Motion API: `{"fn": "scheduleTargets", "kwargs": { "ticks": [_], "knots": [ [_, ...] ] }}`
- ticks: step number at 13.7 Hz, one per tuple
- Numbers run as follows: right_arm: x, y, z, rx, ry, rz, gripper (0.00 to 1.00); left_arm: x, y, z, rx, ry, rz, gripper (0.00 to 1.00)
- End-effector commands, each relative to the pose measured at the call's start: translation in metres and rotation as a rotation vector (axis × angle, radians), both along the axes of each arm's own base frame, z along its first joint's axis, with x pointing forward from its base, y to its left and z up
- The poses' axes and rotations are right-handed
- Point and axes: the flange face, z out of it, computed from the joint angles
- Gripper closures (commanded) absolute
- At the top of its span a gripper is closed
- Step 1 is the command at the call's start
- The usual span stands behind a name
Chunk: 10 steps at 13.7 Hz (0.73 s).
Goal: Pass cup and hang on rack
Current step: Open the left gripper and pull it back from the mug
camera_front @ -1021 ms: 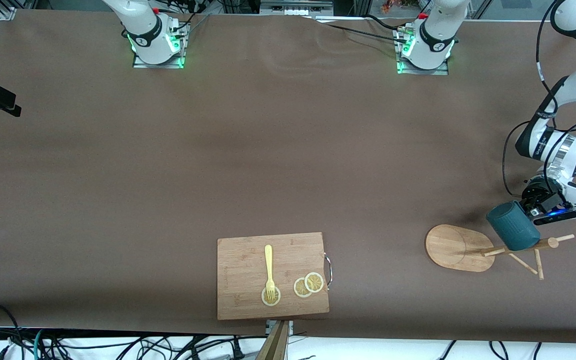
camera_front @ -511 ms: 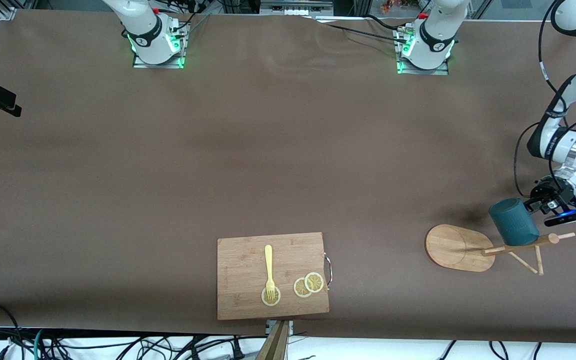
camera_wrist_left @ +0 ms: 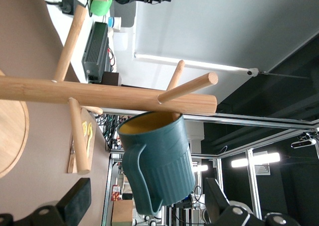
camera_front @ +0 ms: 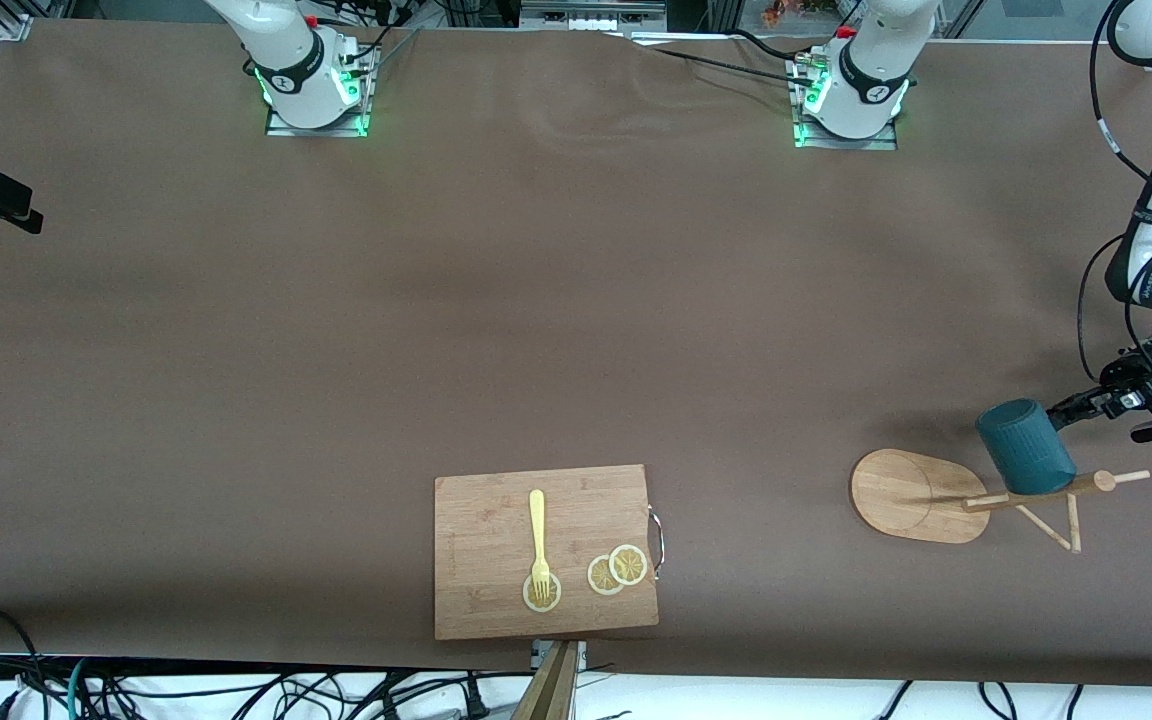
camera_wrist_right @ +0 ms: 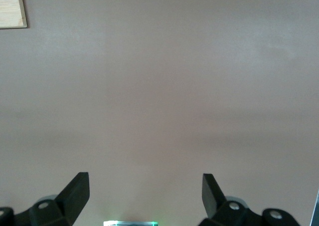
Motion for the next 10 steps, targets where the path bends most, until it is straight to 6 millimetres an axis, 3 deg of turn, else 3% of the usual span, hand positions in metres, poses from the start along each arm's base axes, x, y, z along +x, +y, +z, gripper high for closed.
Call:
{"fn": "scheduleTargets", "kwargs": {
  "ticks": [1,3,6,8,10],
  "knots": [
    [-0.005,-0.002,0.002,0.014,0.003,0.009,0.0,0.0,0.002,0.023,0.067,0.06,-0.059,0.0],
    [-0.005,-0.002,0.002,0.014,0.003,0.009,0.0,0.001,0.016,0.043,0.155,0.108,-0.114,0.0],
    [-0.005,-0.002,0.002,0.014,0.003,0.009,0.0,0.001,0.022,0.093,0.333,0.192,-0.218,0.0],
    [-0.005,-0.002,0.002,0.014,0.003,0.009,0.0,0.006,0.005,0.121,0.486,0.277,-0.307,0.0],
    [-0.005,-0.002,0.002,0.014,0.003,0.009,0.0,0.016,-0.014,0.162,0.754,0.312,-0.374,0.0]
  ]
}}
